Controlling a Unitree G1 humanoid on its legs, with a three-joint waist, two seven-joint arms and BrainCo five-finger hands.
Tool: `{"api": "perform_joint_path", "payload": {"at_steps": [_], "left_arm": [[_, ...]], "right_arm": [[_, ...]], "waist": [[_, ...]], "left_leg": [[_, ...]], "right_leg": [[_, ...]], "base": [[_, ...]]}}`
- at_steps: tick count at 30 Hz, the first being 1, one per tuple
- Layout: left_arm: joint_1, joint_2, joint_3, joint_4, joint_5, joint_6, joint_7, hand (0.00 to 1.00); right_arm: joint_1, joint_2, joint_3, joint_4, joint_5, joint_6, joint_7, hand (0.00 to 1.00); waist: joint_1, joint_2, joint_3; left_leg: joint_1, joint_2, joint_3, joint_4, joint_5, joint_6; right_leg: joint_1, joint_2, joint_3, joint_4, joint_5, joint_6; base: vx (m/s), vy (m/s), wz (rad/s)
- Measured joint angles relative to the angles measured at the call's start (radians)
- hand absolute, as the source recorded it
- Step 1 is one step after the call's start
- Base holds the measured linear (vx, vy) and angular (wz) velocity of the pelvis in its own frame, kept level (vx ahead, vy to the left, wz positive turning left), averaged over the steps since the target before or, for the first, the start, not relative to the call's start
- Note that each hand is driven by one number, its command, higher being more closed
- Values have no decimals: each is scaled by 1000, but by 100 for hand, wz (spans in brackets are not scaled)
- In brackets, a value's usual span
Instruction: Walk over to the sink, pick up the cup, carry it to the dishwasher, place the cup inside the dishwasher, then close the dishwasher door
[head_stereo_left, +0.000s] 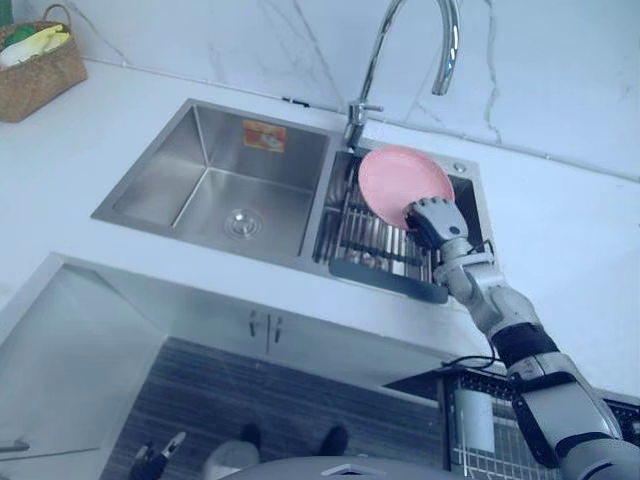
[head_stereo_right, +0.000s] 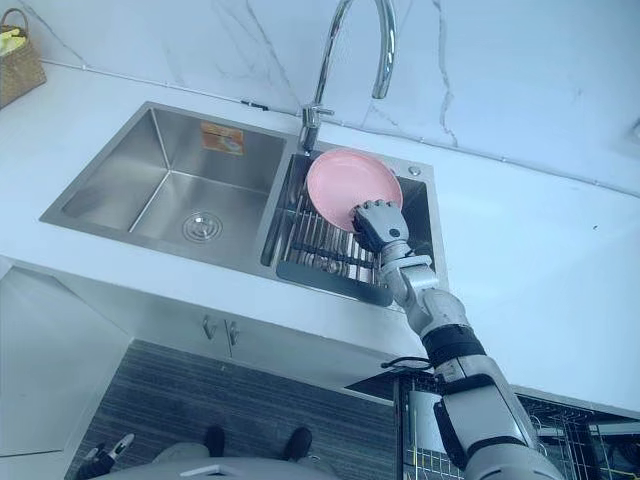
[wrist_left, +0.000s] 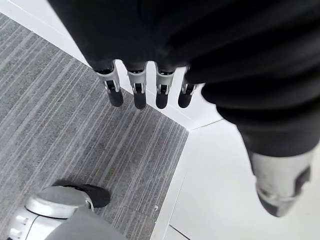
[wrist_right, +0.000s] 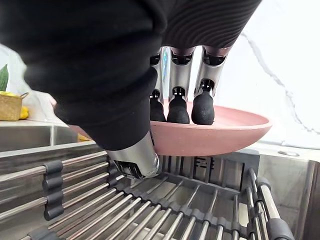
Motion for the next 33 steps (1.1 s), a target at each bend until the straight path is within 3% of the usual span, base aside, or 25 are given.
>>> {"api": "perform_joint_path", "payload": {"at_steps": [9,12,15,18,19,20,21,22,23,26,28,30,31,33], "left_arm": [[6,-3,-1,-1,8,-11,11,0],[21,-23,5,-1,23,-22,10,0],[27,-43,2,-1,34,-25,9,0],[26,-35,-2,-3,33,-11,9,0],[26,-28,-1,-4,32,1,8,0],[25,-27,1,-6,31,7,8,0],[24,-31,7,-13,29,9,9,0],[24,-31,21,-31,18,10,13,0],[22,-23,40,-35,8,11,17,0],[17,-13,50,-37,-26,30,21,0],[1,-14,50,-38,-47,44,21,0],[-36,-38,47,-30,-59,68,20,0],[-42,-41,44,-31,-58,69,19,0],[-67,-48,36,-25,-54,74,18,0]], "right_arm": [[90,-17,-95,-114,40,-20,4,100],[103,-31,-114,-138,52,-29,4,100],[103,-31,-114,-170,54,-42,3,100],[104,-32,-108,-237,54,-48,3,100],[114,-31,-108,-266,54,-45,4,100],[118,-24,-107,-282,54,-43,5,100],[118,-25,-106,-293,54,-43,4,100],[110,-25,-104,-296,54,-54,3,100],[110,-25,-103,-292,53,-64,4,100],[86,-25,-97,-274,54,-86,5,100],[24,-25,-80,-233,53,-106,8,100],[-14,-33,-73,-210,51,-106,18,100],[-14,-41,-73,-211,52,-106,21,100],[0,-101,-76,-211,60,-104,31,100]], "waist": [[-16,15,-7],[-16,26,-8],[-15,52,-13],[-35,68,-13],[-50,71,-14],[-55,113,-20],[-49,129,-21],[-40,135,-21],[-30,127,-25],[-21,102,-41],[6,75,-53],[44,81,-53],[45,79,-53],[14,76,-52]], "left_leg": [[10,3,26,13,-15,0],[30,-2,29,56,-41,3],[33,2,63,138,-118,11],[2,4,133,260,-199,23],[-9,23,183,288,-220,36],[-2,66,248,269,-212,51],[0,87,279,264,-210,49],[7,111,339,254,-205,46],[14,125,392,257,-206,47],[-15,165,487,320,-228,50],[-67,210,534,403,-247,35],[-88,235,483,370,-215,-7],[-84,235,492,352,-209,-17],[-81,230,500,335,-192,-43]], "right_leg": [[1,5,33,0,2,-2],[0,14,135,1,20,0],[-26,32,270,1,53,-1],[-74,50,408,-6,64,2],[-89,55,394,-6,27,-4],[-91,64,311,16,-52,-22],[-111,61,242,79,-70,-56],[-143,25,113,238,-102,-97],[-136,-32,11,393,-157,-123],[-72,-154,-127,593,-248,-163],[-49,-189,-170,563,-234,-153],[-37,-79,-148,350,-187,-110],[-30,-64,-144,303,-186,-101],[-10,-35,-139,208,-164,-11]], "base": [[12,22,-10],[32,52,-68],[-15,61,-134],[-95,91,-146],[-190,88,-132],[-193,88,-141],[-158,135,-153],[-103,121,-151],[-76,104,-140],[-32,-41,-111],[-45,-158,-144],[-104,-231,-154],[-95,-275,-101],[-63,-221,-38]]}}
